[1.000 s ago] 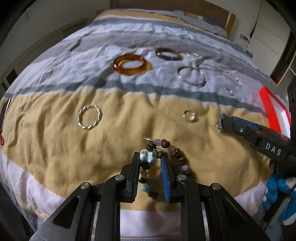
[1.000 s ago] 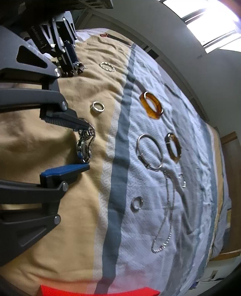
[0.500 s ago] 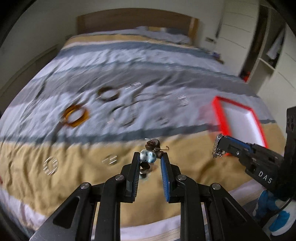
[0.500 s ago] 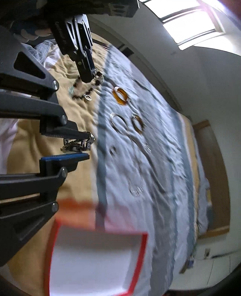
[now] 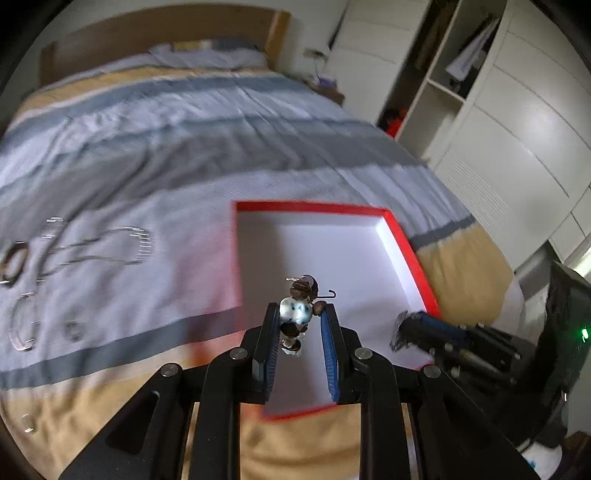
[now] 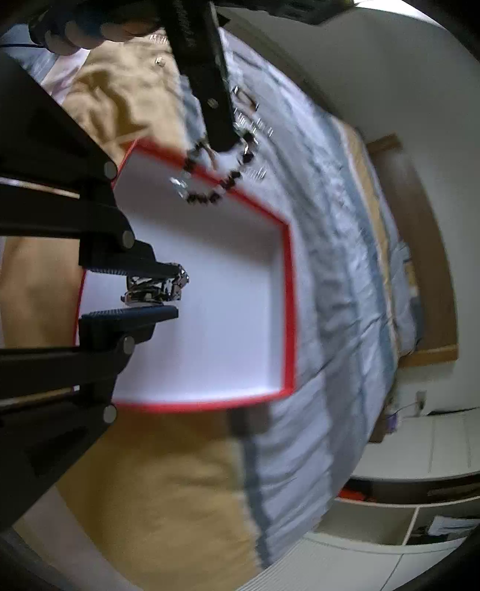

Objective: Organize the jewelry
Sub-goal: 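Carry the bracelet and watch in both tools over the red box, then open both tools to drop the bracelet and watch into the box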

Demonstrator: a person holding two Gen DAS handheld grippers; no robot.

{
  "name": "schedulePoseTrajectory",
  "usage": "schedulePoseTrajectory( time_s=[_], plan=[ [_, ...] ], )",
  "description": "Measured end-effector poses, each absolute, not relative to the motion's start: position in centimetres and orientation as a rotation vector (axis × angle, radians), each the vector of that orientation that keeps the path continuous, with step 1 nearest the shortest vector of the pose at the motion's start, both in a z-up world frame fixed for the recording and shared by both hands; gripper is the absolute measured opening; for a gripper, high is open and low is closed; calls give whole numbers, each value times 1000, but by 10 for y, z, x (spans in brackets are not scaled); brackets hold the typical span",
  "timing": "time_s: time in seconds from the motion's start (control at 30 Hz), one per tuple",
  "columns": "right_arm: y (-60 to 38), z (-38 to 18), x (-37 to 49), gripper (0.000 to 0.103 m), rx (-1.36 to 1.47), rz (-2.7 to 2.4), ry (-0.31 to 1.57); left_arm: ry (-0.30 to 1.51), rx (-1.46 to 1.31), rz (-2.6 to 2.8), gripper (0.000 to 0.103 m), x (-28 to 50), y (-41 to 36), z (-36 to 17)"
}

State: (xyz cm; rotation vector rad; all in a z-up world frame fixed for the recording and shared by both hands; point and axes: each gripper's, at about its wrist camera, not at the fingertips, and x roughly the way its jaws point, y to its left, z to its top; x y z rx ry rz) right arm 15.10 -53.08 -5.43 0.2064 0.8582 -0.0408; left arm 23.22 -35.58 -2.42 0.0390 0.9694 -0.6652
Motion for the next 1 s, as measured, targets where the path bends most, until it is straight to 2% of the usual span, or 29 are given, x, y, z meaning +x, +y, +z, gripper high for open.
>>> schedulePoseTrajectory(
  time_s=[0.27,0.63,0.67,0.77,0.8,0.83,0.87,1.0],
  plan=[
    [-540,-93,155,15,190,-62,945,1053,163,-537,23,250,-382,-93],
    [-520,-97,169,19,127,-1,1001,1068,174,-353,23,239,-347,-88],
    [-519,-96,169,22,129,3,1003,1070,162,-365,23,239,-344,-87],
    [-512,-91,170,47,123,11,1007,1065,113,-415,24,237,-336,-81],
    [-510,-87,169,52,121,10,1002,1061,94,-432,27,235,-333,-77],
    [-508,-82,167,52,115,5,994,1053,86,-444,29,234,-331,-72],
    [-508,-79,166,52,114,3,989,1040,85,-445,40,230,-328,-66],
    [-509,-56,154,53,106,-20,959,960,54,-443,62,213,-310,-30]
  ],
)
